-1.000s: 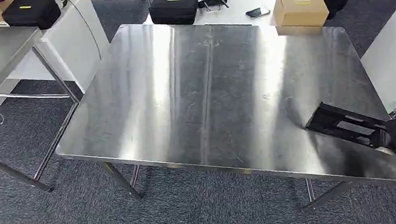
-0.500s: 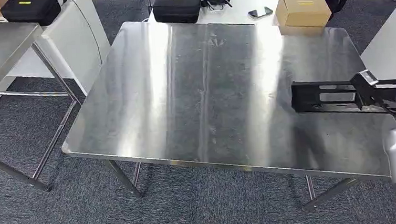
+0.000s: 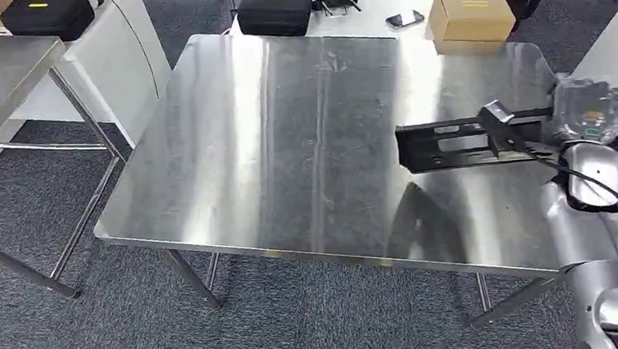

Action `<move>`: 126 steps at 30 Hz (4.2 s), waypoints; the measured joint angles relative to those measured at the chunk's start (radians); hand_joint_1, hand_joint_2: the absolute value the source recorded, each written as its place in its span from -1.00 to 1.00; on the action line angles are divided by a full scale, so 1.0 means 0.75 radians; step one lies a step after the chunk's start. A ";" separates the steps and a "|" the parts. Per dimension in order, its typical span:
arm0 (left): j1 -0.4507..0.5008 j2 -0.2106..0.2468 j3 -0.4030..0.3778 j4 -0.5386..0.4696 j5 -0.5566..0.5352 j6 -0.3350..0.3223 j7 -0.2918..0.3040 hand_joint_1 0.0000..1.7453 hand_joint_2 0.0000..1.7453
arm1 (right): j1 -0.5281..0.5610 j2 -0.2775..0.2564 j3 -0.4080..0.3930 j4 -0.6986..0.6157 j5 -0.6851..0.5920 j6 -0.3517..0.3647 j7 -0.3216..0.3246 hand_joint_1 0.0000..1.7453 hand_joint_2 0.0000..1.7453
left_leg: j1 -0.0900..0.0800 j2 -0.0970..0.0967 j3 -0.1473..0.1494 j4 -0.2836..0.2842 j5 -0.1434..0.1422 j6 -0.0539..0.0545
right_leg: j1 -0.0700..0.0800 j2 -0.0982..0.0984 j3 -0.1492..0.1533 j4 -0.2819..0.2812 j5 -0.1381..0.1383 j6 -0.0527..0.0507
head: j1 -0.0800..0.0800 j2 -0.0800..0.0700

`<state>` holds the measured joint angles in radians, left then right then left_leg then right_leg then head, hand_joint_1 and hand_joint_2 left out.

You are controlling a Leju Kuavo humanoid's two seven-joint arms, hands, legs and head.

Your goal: Take the parts from the cabinet and place them on the table.

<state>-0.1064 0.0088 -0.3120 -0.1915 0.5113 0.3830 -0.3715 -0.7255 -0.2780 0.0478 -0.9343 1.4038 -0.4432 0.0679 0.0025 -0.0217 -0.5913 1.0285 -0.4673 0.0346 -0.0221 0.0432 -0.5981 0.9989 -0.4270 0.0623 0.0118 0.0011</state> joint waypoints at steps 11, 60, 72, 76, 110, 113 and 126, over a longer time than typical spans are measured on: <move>-0.054 -0.001 -0.117 -0.007 -0.142 0.044 0.198 -1.00 1.00 | 0.213 0.152 0.133 -0.042 0.006 0.109 0.025 1.00 1.00 | 0.002 0.002 0.001 0.000 -0.001 -0.002 | 0.003 0.002 0.000 0.000 0.000 0.000 | -0.001 0.000; -0.086 -0.001 -0.063 -0.037 -0.278 0.077 0.253 -1.00 1.00 | 0.248 0.378 0.123 0.055 -0.168 0.365 0.063 1.00 1.00 | 0.011 0.032 0.043 -0.002 -0.016 -0.017 | 0.013 0.034 0.029 -0.002 -0.003 -0.017 | 0.000 0.000; -0.060 -0.001 -0.014 -0.037 -0.291 0.098 0.250 -1.00 1.00 | 0.244 0.355 0.157 0.132 -0.026 0.326 0.212 1.00 1.00 | 0.010 0.022 0.041 -0.002 -0.015 -0.014 | 0.012 0.025 0.027 -0.002 -0.004 -0.013 | 0.000 0.000; -0.052 -0.001 -0.001 -0.037 -0.297 0.112 0.239 -1.00 1.00 | 0.241 0.329 0.146 0.141 0.001 0.299 0.243 1.00 1.00 | 0.010 0.015 0.042 -0.001 -0.016 -0.012 | 0.012 0.018 0.022 -0.003 -0.010 -0.011 | -0.001 0.000; -0.023 -0.023 0.054 -0.038 -0.502 0.093 0.246 -1.00 1.00 | 0.398 -0.097 -0.306 -0.380 0.030 0.143 0.138 1.00 1.00 | 0.006 -0.001 0.008 0.000 -0.012 -0.007 | 0.007 -0.002 0.007 -0.002 -0.010 -0.007 | -0.001 0.000; -0.024 -0.026 0.054 -0.041 -0.512 0.093 0.246 -1.00 1.00 | 0.410 -0.128 -0.320 -0.379 0.017 0.120 0.123 1.00 1.00 | 0.006 -0.001 0.008 0.000 -0.012 -0.007 | 0.007 -0.002 0.007 -0.002 -0.010 -0.007 | 0.000 0.000; -0.054 -0.036 0.055 -0.053 -0.557 0.082 0.280 -1.00 1.00 | 0.322 -0.128 -0.243 -0.224 0.098 0.070 0.118 1.00 1.00 | 0.007 0.001 0.006 0.000 -0.011 -0.007 | 0.008 -0.001 0.007 0.000 -0.010 -0.006 | 0.000 0.000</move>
<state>-0.1471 -0.0183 -0.2705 -0.2316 0.0935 0.4444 -0.1617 -0.4843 -0.3738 -0.1346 -1.1024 1.4775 -0.3906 0.1564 0.0075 -0.0209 -0.5870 1.0284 -0.4757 0.0294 -0.0163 0.0426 -0.5932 0.9986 -0.4341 0.0576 0.0118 0.0011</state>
